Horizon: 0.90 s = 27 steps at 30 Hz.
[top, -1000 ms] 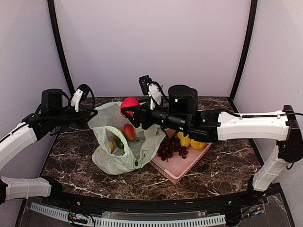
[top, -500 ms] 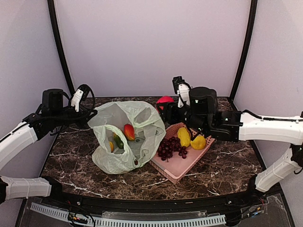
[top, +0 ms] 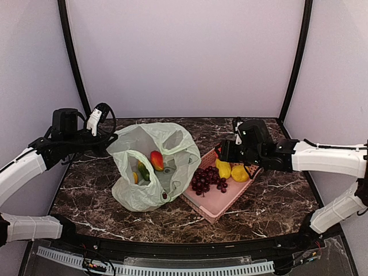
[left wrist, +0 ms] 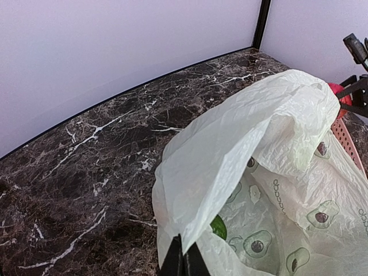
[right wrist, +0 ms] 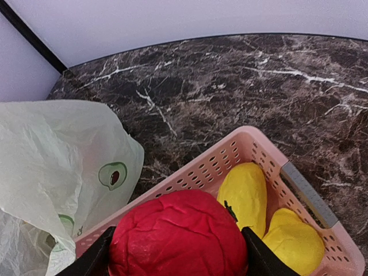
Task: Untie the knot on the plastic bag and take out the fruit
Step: Place the fake fruit in the bin.
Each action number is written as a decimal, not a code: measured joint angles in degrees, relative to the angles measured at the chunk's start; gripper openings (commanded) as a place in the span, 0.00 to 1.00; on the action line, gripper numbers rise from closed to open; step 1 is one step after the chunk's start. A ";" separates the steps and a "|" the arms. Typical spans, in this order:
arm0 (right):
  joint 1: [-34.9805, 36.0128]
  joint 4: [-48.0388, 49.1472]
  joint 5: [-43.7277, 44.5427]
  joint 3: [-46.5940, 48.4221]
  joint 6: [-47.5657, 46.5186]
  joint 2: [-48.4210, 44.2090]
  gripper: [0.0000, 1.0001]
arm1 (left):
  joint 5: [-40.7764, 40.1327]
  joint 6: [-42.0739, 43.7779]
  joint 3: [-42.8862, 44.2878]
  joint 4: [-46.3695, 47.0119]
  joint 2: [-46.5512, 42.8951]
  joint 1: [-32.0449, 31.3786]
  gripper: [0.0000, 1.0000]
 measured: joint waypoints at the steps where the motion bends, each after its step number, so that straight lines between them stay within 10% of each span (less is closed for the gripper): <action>1: 0.00 -0.66 -1.66 0.11 0.39 1.09 0.38 | -0.11 0.00 0.00 0.00 0.00 0.00 0.01; 27: 9.40 -5.05 -17.20 12.52 1.88 21.14 0.46 | -0.46 0.02 0.00 0.00 0.00 0.00 0.01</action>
